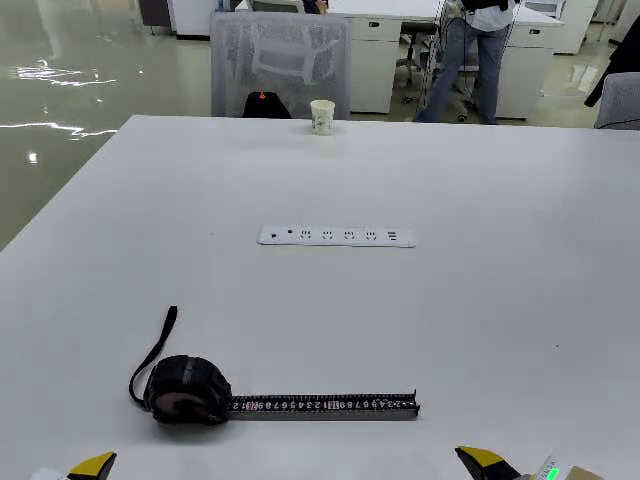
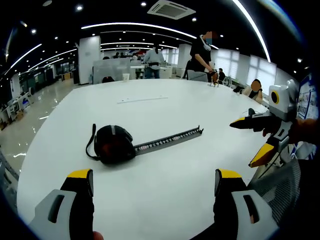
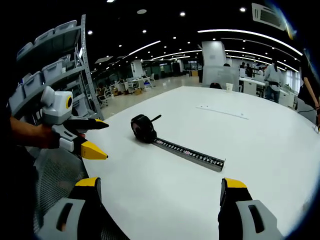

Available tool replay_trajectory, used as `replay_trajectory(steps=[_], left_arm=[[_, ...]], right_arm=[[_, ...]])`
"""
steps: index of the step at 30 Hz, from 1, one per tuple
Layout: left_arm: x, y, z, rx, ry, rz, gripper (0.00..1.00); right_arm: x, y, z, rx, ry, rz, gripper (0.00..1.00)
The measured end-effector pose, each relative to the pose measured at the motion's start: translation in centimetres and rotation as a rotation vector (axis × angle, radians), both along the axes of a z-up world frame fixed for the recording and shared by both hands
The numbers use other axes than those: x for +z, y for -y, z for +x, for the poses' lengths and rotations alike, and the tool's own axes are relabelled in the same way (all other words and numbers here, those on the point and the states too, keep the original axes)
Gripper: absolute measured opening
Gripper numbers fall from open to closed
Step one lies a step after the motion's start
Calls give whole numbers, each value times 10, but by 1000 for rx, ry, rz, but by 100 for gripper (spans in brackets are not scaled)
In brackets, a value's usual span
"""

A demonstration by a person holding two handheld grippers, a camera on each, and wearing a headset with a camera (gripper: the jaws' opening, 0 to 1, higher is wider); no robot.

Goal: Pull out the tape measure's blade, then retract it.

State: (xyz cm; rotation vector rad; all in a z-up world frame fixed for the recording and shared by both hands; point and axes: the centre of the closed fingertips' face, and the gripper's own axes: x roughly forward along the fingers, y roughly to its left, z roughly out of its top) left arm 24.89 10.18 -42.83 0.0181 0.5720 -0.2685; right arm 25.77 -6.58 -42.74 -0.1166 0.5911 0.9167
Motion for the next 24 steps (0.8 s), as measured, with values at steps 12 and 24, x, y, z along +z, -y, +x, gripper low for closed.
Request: replay_trajectory(steps=[12,24], left_arm=[[-2,-4,10,26,0,0,99],[-8,-10,22,52,-2,-8,99]], right_arm=[[-3,8,9,54,-2,-11,98],[-10,9,14,134,-10,-15,97]])
